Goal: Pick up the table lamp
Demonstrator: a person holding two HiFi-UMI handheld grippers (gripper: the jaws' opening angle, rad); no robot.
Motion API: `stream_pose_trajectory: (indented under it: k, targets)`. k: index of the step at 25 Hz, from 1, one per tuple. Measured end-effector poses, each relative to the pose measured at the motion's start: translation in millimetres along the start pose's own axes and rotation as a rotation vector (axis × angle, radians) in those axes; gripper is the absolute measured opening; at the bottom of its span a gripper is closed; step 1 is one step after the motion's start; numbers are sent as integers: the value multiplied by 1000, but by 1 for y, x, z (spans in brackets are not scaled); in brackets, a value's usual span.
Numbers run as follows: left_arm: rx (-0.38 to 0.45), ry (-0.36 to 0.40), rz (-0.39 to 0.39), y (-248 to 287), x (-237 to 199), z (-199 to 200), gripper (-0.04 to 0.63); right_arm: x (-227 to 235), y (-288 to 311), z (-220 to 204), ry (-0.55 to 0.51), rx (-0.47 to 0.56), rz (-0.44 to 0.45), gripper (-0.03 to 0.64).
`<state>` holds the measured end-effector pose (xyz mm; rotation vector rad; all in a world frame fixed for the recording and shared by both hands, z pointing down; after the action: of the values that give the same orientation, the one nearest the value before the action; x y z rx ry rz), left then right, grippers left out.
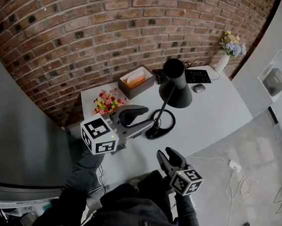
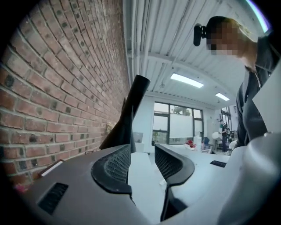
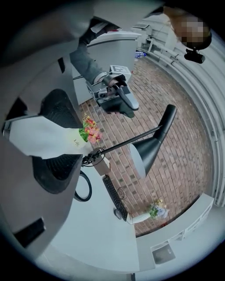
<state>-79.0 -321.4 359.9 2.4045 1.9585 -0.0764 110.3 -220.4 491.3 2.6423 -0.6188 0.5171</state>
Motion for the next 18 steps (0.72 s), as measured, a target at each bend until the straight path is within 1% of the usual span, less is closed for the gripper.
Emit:
stream_pose_trajectory:
  k: [3,6,9,11,13,16,18]
  targets:
    - [-24,29,-11,11,-14,10,185,12,19,6,-62,-12,8,166]
    - [-57,58,-34,26,-23,16,190,25,46,5,-182,-56,6,194]
    - [-59,48,-54,40,-33,18,190,33,75,0,-301,-98,3,222]
    - [-56,35,-55,45,-39,18,192,35,90,-2,-323,-116,22,236]
    - [-48,30,-64,49,-46,18,195,39,104,-4,-320,-133,41,240]
    - [-25,37,-102,56,-48,24,193,46,120,-2,-323,-146,64,241]
    - [-37,54,-132,61,-47,27,193,48,128,-2,-328,-148,80,241]
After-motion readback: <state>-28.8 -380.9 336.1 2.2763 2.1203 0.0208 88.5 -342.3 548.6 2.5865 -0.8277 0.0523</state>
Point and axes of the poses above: the fingertips, and each gripper's own axes: y forward along the fingers, x to its right, z out of its top, the point moved 8 cm from there along -y, backward along the fingers, and after that the axes turned 8 degrees about -z, right-handed, at the moved point
